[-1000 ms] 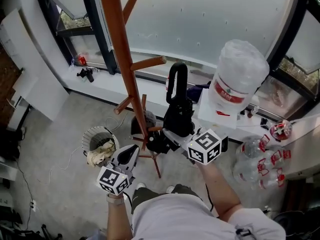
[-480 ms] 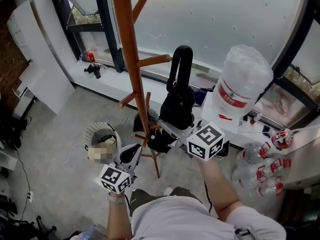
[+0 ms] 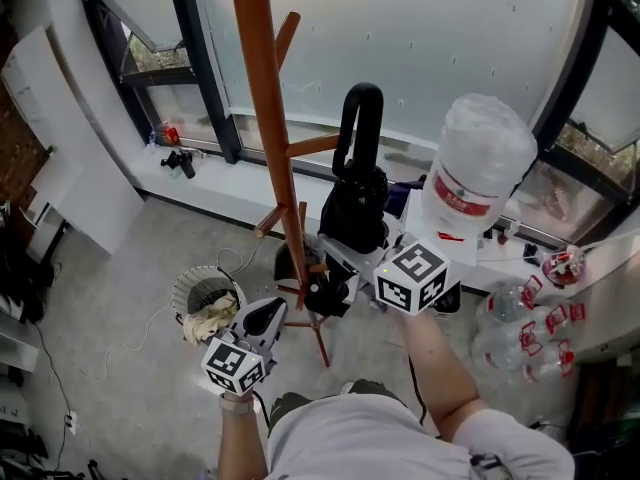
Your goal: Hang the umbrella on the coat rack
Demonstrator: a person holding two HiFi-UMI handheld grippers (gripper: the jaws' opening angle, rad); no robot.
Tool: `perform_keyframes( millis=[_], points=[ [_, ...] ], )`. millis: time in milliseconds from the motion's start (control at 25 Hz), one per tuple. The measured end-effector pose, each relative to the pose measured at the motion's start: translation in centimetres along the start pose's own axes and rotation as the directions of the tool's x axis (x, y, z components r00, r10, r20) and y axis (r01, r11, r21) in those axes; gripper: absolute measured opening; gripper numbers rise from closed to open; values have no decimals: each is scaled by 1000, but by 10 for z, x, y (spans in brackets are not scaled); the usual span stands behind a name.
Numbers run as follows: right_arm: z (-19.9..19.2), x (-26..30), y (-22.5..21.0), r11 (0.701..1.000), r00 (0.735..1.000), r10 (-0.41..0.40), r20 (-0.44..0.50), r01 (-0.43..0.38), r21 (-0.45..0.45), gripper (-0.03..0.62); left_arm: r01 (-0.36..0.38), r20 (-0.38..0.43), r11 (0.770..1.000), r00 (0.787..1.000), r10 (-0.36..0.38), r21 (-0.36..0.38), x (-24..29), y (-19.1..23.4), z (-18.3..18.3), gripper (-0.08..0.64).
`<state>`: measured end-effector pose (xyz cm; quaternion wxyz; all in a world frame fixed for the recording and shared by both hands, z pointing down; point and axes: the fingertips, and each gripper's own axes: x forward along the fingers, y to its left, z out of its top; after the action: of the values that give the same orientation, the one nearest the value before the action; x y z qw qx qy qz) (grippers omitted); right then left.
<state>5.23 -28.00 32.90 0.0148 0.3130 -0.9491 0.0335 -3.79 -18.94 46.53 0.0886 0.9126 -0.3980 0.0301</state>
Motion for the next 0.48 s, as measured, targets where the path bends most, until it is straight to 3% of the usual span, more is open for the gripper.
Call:
perform_keyframes(
  millis=[480],
  points=[
    [8,23,-2,1000,1000,-1,-9,1,-3,264,30,-15,1000,999,-30,-8,-4,19,-5,2]
  ],
)
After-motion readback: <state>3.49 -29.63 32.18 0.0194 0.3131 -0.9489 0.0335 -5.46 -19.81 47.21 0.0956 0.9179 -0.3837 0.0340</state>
